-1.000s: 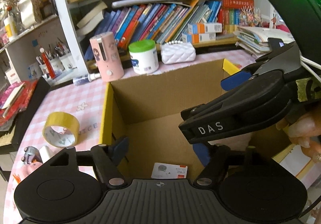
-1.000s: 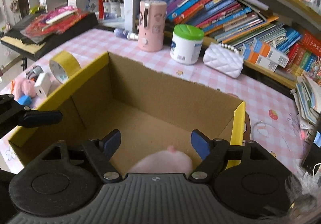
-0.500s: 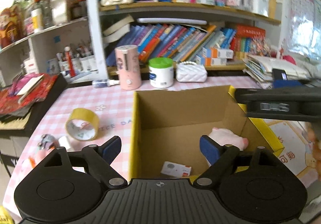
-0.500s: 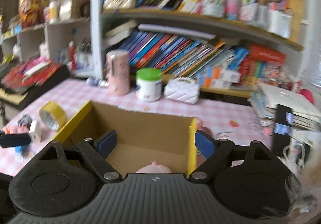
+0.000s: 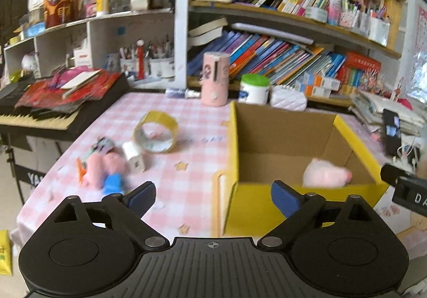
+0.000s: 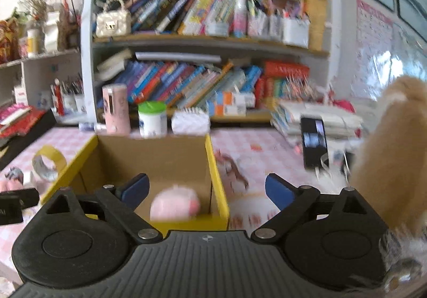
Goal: Organize objects
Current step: 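Lift both grippers out of the yellow box and back toward the toys, then grasp the blue sponge with the right gripper while the left approaches the small pink plush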
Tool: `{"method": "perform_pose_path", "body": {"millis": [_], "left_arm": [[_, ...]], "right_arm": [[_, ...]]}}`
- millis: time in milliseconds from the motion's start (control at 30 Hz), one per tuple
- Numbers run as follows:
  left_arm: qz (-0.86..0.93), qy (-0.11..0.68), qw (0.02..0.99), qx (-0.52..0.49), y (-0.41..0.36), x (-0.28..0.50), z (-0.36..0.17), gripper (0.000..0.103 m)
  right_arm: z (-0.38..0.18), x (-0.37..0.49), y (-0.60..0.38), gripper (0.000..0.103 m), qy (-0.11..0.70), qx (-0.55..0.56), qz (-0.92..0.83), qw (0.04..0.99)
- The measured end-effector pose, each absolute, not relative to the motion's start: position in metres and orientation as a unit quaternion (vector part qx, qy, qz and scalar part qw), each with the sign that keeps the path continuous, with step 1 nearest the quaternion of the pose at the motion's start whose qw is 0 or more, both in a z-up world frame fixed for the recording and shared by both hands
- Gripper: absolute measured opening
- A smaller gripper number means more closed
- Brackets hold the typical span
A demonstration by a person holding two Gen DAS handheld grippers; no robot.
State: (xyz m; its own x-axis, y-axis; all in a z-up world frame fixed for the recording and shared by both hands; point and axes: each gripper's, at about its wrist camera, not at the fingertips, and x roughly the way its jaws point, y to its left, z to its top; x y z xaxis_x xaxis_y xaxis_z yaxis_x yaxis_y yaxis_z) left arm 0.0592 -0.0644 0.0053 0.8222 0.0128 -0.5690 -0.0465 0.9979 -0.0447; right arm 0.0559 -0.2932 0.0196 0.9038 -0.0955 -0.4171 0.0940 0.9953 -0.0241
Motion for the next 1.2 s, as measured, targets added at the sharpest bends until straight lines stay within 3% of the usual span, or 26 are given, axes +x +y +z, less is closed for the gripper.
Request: {"method": "perform_pose_path", "body": {"millis": [400, 1200], "left_arm": [[0.027, 0.356, 0.934, -0.027, -0.016, 0.023, -0.017, 0.099], [0.067, 0.359, 0.93, -0.036, 0.103, -0.027, -0.015, 0.099]], "right_arm": [[-0.023, 0.018, -0.231, 0.097, 0.346, 0.007, -0.025, 0.938], [-0.029, -0.009, -0.098, 0.098, 0.376, -0.02, 0.058, 0.925]]}}
